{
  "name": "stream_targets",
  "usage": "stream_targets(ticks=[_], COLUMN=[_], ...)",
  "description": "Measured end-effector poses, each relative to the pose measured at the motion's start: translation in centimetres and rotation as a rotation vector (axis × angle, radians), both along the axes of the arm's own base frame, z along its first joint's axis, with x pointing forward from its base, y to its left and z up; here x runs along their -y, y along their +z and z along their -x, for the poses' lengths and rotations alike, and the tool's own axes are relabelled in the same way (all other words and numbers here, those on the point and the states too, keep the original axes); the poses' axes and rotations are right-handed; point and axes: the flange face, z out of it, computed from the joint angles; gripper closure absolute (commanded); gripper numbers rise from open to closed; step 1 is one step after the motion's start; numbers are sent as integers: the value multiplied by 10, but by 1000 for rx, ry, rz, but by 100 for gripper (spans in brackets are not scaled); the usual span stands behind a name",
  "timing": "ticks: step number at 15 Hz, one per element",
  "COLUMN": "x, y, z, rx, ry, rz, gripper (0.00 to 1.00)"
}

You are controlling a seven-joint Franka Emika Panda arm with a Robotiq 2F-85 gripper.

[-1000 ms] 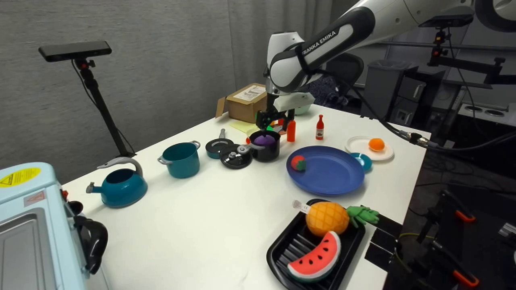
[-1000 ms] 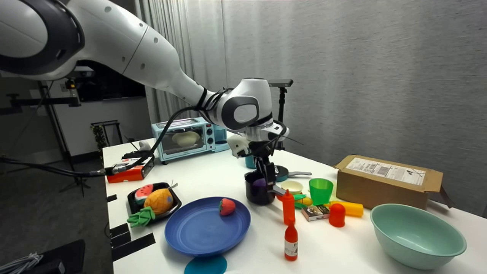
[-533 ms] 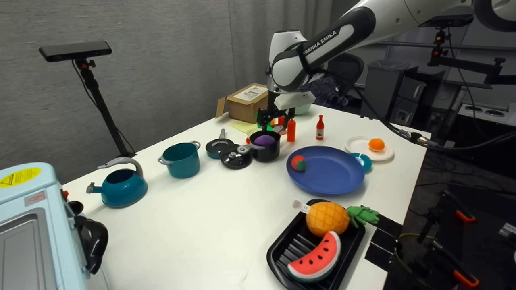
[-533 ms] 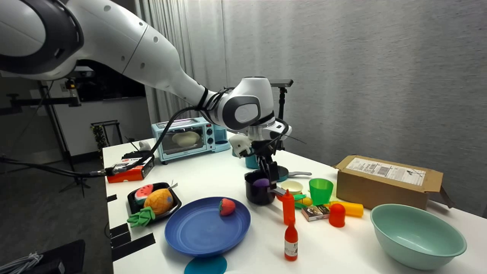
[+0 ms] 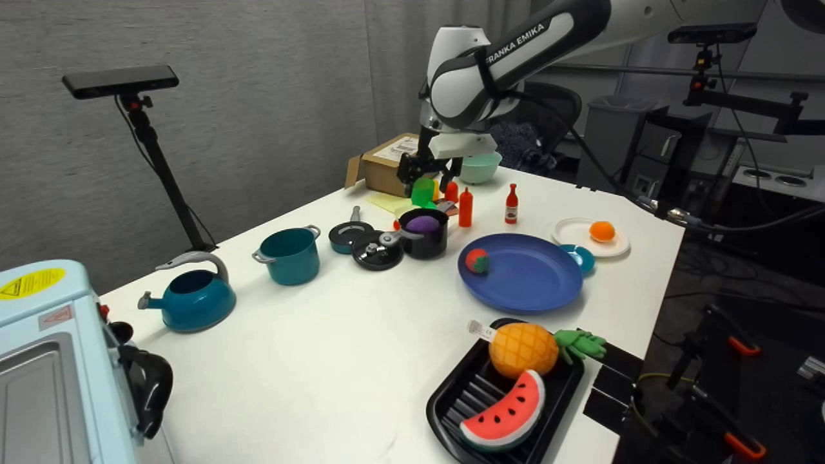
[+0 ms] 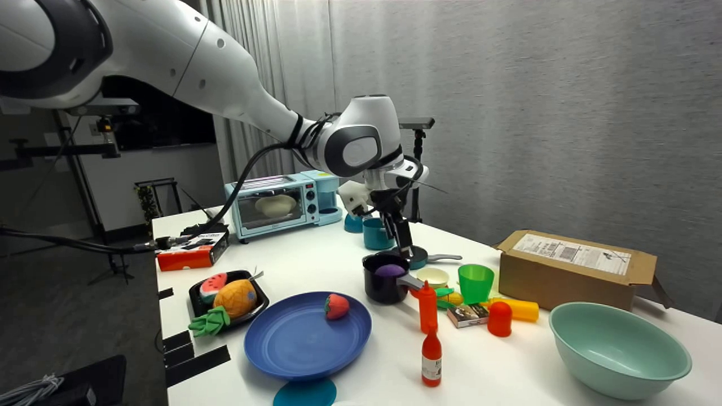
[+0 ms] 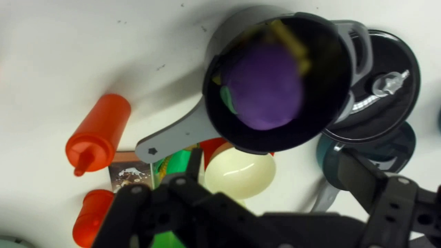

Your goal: Put the strawberry, the eggplant, the pineapple, the watermelon and the orange plush toys on the blue plate

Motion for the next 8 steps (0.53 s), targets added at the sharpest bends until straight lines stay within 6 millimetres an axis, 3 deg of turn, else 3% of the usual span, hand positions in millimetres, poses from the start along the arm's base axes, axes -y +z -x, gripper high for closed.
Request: stream_targets(ticks=[3,8], x=[-15,-14], y=[11,-3], z=[2,5], rx=[-4,-39], ry=[-19,-41], rz=[-93,-130], gripper=[0,0])
